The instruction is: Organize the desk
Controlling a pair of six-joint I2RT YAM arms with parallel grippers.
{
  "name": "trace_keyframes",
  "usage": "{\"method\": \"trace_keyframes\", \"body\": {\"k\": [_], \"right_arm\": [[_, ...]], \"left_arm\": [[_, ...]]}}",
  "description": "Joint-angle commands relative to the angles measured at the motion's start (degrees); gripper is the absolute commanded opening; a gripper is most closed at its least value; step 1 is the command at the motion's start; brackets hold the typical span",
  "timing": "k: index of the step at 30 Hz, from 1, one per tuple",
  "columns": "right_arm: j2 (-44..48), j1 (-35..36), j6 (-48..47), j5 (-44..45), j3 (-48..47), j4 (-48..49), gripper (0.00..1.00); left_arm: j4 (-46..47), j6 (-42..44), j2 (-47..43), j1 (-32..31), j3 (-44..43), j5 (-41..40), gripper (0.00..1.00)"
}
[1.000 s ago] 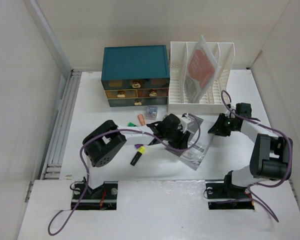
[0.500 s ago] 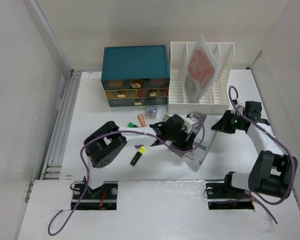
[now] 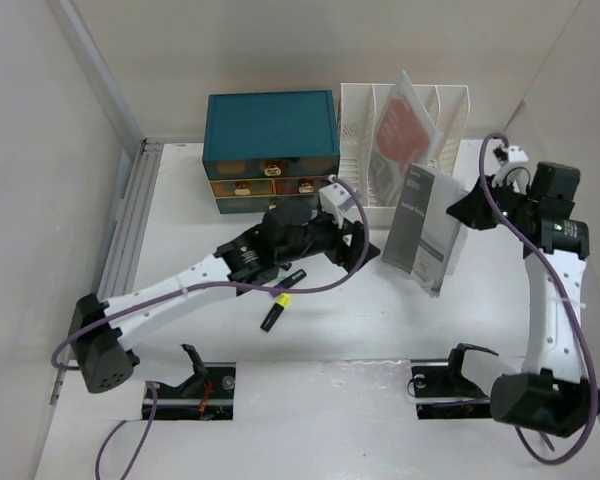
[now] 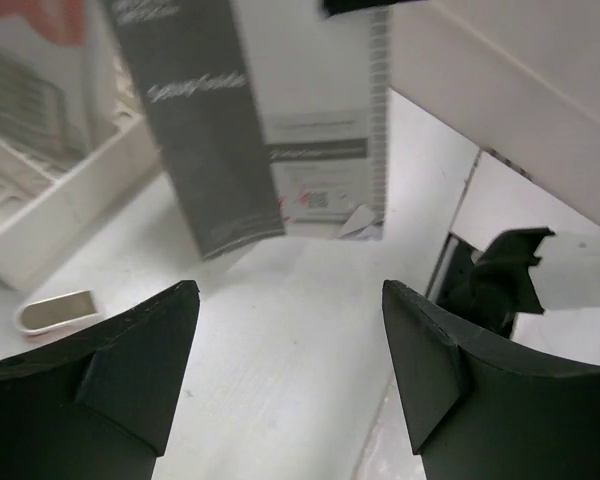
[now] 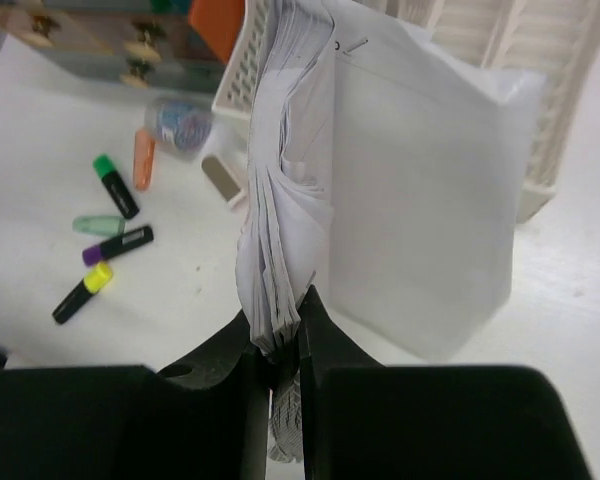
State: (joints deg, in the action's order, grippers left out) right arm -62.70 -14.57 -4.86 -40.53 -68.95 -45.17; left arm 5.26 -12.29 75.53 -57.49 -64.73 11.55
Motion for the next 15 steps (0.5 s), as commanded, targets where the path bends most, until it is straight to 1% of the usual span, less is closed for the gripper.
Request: {"method": "trace_keyframes", "body": {"k": [1, 3, 5, 10, 15], "right_arm": [[6.79, -0.37, -0.59, 0.8, -11.44, 3.15, 0.0], [8.2, -0.37, 0.64, 3.26, -14.79, 3.77, 0.0], [8.2, -0.37, 1.43, 7.74, -19.53, 4.29, 0.0], [8.73, -0.37, 2.75, 19.67, -23.6, 10.88, 0.0], [6.8, -0.37, 2.75, 26.99, -29.04, 13.53, 0.0]], "left_arm": [[-3.41, 1.65, -4.66, 2.64, 1.96, -3.81, 0.71], [-3.41, 1.66, -6.79, 3.35, 3.55, -4.87, 0.72], [-3.41, 2.19, -9.33, 4.05, 5.57, -4.87, 0.72], [-2.88, 2.19, -13.21, 5.9, 9.62, -4.87, 0.72], [-2.88, 2.8, -17.16, 7.13, 12.17, -4.87, 0.72]]}}
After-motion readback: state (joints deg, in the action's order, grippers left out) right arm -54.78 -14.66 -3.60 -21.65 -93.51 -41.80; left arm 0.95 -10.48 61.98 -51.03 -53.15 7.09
